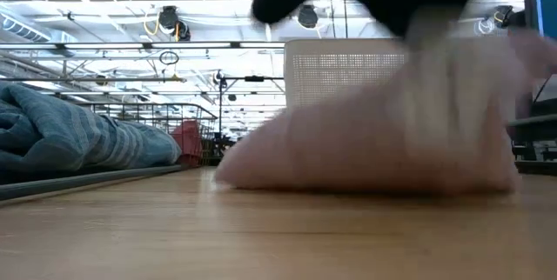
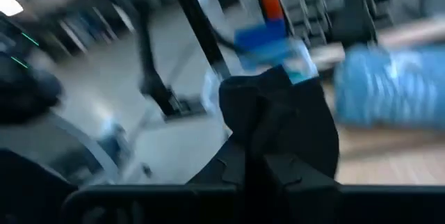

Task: Pick & Place Cloths
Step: Put the black shorts into the black wire basket

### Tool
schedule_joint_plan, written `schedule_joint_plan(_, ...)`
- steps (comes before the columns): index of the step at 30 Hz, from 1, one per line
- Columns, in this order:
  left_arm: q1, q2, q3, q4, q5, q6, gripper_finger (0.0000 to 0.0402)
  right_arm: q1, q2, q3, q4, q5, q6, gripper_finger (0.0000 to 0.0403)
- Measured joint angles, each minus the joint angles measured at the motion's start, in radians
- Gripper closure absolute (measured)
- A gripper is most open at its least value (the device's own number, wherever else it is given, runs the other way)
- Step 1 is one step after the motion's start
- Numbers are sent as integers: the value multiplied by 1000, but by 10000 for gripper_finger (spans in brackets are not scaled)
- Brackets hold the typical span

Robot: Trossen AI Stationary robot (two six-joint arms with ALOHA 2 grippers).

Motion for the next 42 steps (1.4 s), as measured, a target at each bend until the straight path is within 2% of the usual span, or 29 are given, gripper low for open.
schedule_joint_plan(7, 0, 0, 0, 0, 0, 1, 380, 24, -129, 0, 180, -23, -105, 401)
schedule_joint_plan(14, 0, 0, 0, 0, 0, 7, 380, 65, -178, 0, 292, -29, -171, 402)
schedule_joint_plan(28, 0, 0, 0, 4, 2, 1, 380, 87, -169, 0, 324, -27, -176, 402)
schedule_joint_plan(34, 0, 38, 1, 90, 3, -10, 380, 87, -124, 0, 534, -22, -214, 403)
schedule_joint_plan(42, 4, 163, 1, 255, 4, -26, 380, 79, -57, 0, 757, -1, -284, 403)
